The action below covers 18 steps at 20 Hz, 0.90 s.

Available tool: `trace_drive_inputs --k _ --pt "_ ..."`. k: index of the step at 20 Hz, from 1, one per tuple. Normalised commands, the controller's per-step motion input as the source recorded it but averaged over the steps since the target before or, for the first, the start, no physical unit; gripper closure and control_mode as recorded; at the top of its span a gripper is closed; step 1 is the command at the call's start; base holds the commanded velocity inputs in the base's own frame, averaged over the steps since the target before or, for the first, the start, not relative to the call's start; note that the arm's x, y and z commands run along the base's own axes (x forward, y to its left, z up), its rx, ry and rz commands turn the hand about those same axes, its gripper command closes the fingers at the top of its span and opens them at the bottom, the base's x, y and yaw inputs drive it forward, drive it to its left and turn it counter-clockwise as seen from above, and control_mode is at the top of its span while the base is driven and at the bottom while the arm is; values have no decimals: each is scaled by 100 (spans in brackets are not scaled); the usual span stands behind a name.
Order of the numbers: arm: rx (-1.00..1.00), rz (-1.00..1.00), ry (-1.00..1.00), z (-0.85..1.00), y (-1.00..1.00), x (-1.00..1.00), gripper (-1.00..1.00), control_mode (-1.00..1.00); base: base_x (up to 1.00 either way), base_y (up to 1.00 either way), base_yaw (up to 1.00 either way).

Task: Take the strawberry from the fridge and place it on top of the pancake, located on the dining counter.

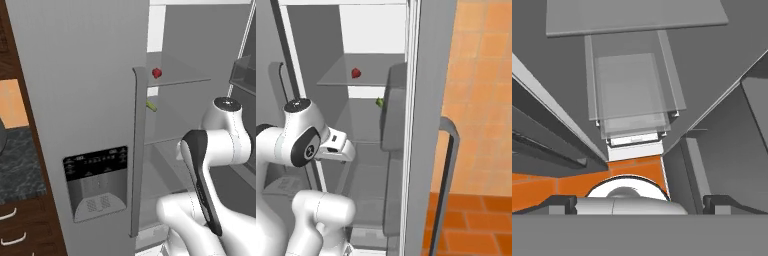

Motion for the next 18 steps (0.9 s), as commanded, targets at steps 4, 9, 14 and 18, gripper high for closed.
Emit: trace_drive_inputs --k 4,9,14,18 --pt "0 0 0 0 0 0 -100 100 45 0 0" --pt "0 0 0 0 0 0 -100 100 36 -8 2" --pt "0 0 0 0 0 0 -100 100 21 -38 1" --pt "0 0 0 0 0 0 -100 100 11 -14 0"
